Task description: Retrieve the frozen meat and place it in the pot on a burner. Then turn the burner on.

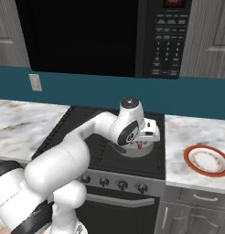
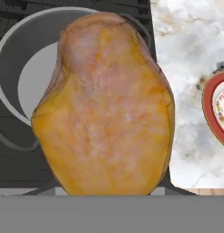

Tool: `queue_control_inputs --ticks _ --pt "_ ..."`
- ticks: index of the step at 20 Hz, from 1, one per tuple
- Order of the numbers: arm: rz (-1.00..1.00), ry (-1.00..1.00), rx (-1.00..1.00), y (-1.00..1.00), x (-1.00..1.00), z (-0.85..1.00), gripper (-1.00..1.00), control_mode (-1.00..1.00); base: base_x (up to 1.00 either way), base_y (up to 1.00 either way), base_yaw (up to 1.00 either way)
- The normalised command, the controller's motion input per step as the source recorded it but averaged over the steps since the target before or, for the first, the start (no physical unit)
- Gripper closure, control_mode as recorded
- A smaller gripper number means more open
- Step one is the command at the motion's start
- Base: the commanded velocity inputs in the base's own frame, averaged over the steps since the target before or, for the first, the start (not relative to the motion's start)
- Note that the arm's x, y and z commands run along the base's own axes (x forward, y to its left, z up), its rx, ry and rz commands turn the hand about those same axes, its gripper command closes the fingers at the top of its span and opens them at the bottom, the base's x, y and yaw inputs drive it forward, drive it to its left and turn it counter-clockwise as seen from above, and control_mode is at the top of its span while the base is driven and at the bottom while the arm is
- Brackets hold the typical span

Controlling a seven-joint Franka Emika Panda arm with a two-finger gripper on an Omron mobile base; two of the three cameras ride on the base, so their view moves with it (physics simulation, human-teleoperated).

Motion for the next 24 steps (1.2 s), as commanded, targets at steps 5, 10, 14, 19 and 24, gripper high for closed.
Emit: queue_control_inputs --ticks 5,10,14,19,24 --pt "0.00 0.01 0.00 0.18 0.32 0.04 1.00 -1.00 0.00 0.00 0.00" --pt "0.00 0.02 0.00 0.05 0.45 0.00 1.00 -1.00 0.00 0.00 0.00" --pt "0.00 0.03 0.00 0.09 0.54 -0.03 1.00 -1.00 0.00 0.00 0.00" --pt "0.00 0.05 0.00 0.09 0.44 -0.04 1.00 -1.00 0.00 0.00 0.00" --pt "0.00 0.07 0.00 0.01 0.22 -0.21 1.00 -1.00 0.00 0.00 0.00"
